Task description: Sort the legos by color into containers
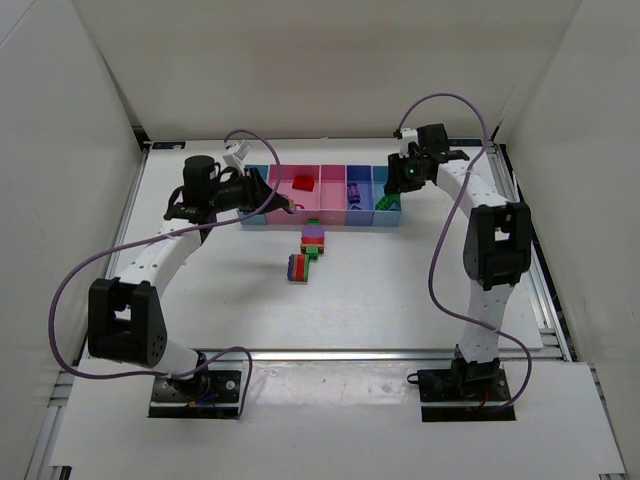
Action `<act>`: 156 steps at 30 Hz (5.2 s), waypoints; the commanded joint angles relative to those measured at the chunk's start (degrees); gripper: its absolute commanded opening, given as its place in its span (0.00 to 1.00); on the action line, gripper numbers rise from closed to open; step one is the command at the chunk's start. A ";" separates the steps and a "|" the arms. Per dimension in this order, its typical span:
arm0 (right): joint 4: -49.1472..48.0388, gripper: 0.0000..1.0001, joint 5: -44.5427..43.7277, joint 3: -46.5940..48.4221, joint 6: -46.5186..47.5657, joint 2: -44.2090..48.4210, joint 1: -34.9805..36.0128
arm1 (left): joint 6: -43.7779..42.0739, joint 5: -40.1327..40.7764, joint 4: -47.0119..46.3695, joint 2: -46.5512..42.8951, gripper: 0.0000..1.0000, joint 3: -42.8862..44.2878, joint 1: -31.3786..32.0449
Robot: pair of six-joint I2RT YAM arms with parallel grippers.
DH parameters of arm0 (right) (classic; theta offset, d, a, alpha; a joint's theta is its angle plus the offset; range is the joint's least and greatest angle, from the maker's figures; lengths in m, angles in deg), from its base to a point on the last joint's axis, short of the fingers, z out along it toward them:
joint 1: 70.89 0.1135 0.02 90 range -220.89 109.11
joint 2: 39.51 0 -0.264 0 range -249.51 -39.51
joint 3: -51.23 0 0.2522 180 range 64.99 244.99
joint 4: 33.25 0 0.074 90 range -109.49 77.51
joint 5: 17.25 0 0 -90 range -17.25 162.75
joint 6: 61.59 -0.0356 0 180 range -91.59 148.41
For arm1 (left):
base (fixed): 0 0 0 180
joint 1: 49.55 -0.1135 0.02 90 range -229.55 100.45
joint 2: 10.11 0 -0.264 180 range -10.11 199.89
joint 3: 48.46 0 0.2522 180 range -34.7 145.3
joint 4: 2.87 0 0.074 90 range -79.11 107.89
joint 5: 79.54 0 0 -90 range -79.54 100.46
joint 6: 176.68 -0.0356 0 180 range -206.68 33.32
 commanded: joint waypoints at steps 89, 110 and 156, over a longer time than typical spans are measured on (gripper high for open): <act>19.39 0.75 35.43 -13.78 56.92 21.91 18.19 | -9.53 13.19 15.91 1.15 0.78 19.29 -8.81; 2.18 0.84 2.84 -8.31 29.68 5.29 38.50 | -8.21 19.35 19.77 -10.82 0.93 6.27 -18.04; 1.66 0.55 4.58 -3.12 32.23 -5.97 38.15 | -11.82 18.55 17.84 -9.94 0.99 3.28 -18.75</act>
